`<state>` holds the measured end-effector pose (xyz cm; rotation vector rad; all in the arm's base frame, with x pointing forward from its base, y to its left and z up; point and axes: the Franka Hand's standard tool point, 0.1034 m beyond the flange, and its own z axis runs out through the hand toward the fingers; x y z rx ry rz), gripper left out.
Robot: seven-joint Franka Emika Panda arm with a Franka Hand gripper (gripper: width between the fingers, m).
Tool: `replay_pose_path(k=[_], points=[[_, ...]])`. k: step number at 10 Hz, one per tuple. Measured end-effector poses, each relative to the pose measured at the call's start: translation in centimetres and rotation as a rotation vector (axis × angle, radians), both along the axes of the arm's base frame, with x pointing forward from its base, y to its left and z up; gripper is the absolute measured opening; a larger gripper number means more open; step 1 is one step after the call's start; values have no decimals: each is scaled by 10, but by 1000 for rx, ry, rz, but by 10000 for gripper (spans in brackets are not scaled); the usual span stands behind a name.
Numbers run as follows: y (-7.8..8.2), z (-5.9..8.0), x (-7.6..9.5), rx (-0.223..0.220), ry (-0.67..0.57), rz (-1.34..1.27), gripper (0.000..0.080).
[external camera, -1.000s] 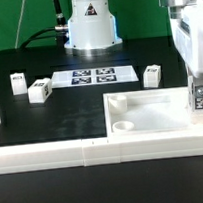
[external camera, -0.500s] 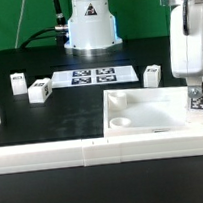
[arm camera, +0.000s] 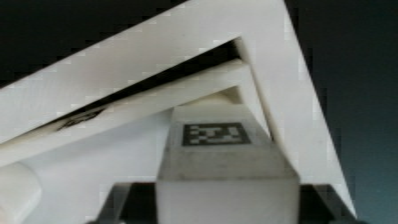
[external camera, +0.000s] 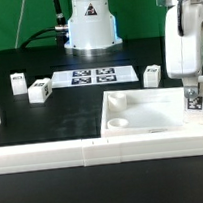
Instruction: Assemble one leg
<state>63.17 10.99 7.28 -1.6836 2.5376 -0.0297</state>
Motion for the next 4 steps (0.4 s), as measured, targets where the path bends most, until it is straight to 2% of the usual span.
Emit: replay_pose_path(k=[1, 2, 3, 4], points=[[0, 0, 0, 0, 0, 2, 402], [0, 0, 0, 0, 0, 3, 554], [0, 0, 0, 0, 0, 4, 554], [0, 0, 0, 0, 0, 4, 634]])
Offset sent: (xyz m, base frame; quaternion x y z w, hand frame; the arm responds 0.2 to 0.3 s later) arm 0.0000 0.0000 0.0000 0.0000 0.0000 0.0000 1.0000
